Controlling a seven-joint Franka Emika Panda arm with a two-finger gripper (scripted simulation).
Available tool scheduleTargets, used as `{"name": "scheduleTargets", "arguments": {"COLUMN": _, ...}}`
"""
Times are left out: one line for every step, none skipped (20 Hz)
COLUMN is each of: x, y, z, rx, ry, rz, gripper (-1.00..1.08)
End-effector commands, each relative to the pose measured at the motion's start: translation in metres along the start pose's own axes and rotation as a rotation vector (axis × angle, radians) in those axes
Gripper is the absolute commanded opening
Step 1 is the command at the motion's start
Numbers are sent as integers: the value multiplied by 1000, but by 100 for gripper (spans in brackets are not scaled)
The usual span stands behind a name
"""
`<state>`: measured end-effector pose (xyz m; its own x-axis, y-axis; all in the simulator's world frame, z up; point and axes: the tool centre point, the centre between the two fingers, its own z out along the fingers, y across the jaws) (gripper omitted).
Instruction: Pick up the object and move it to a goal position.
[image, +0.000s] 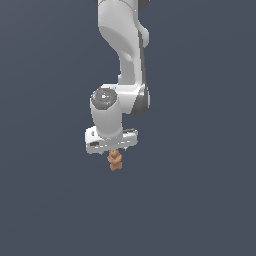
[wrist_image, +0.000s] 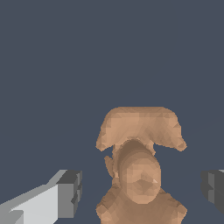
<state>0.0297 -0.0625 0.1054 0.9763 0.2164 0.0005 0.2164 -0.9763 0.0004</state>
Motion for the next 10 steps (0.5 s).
{"name": "scheduleTargets", "arguments": {"x": -1, "y": 0, "z": 14, "rx": 0, "ry": -1, "rz": -1, "gripper": 100}}
{"name": "scheduleTargets", "arguments": {"x": -1, "y": 0, "z": 18, "rx": 0, "ry": -1, "rz": -1, "gripper": 100}}
{"name": "scheduleTargets", "arguments": {"x": -1, "y": 0, "z": 22, "rx": 0, "ry": -1, "rz": -2, "gripper": 100}}
{"name": "scheduleTargets", "arguments": {"x": -1, "y": 0, "z": 24, "rx": 0, "ry": -1, "rz": -2, "gripper": 100}}
{"name": "scheduleTargets", "arguments": {"x": -1, "y": 0, "z": 27, "rx": 0, "ry": -1, "rz": -2, "gripper": 100}}
{"name": "scheduleTargets", "arguments": {"x": 0, "y": 0, "z": 28, "rx": 0, "ry": 0, "rz": -2, "gripper": 100}}
{"name": "scheduleTargets", "arguments": {"x": 0, "y": 0, "z": 29, "rx": 0, "ry": 0, "rz": -2, "gripper": 100}}
{"name": "scheduleTargets", "arguments": {"x": 0, "y": 0, "z": 29, "rx": 0, "ry": 0, "rz": -2, "gripper": 100}}
{"name": "scheduleTargets", "arguments": {"x": 1, "y": 0, "z": 29, "rx": 0, "ry": 0, "rz": -2, "gripper": 100}}
{"name": "scheduleTargets", "arguments": {"x": 1, "y": 0, "z": 29, "rx": 0, "ry": 0, "rz": -2, "gripper": -100}}
